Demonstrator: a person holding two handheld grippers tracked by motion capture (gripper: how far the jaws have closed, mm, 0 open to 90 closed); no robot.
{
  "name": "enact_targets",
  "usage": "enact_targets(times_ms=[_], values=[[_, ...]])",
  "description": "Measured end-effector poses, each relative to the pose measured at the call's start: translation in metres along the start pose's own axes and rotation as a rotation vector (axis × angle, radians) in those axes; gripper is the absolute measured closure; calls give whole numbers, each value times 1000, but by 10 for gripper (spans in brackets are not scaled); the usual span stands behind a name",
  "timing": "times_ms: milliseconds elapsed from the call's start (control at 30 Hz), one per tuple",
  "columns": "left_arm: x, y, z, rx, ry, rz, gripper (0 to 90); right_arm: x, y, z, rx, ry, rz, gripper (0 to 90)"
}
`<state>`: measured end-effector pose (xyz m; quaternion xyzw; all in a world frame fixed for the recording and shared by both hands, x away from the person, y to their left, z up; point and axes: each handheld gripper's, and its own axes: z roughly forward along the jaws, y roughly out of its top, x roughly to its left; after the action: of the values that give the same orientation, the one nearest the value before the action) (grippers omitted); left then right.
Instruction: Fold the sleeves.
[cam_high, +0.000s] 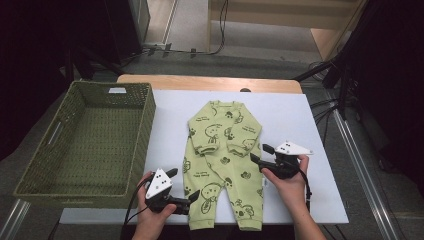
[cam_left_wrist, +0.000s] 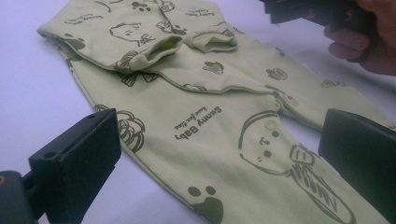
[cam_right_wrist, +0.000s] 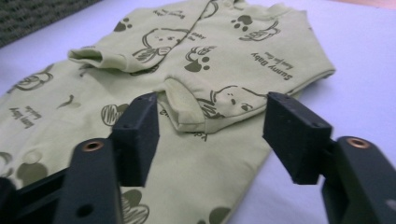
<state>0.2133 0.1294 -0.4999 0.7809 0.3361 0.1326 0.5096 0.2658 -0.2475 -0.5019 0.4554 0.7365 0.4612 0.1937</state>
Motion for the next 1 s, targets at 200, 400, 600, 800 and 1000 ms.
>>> enact_targets(times_ms=[200, 400, 600, 800, 1000], values=[[0, 0, -1, 2, -1, 6, 0, -3, -9, -25, -42, -2, 20, 171], [0, 0, 0, 2, -5, 9, 0, -7, -15, -43, -62, -18, 42, 9], [0, 1, 0, 2, -10, 10, 0, -12, -22, -58, -75, -16, 52, 0], [0, 0, 0, 2, -10, 9, 0, -19, -31, -73, -99, -36, 59, 0], [0, 1, 0, 2, -16, 6, 0, -26, -40, -86, -103, -61, 71, 0]])
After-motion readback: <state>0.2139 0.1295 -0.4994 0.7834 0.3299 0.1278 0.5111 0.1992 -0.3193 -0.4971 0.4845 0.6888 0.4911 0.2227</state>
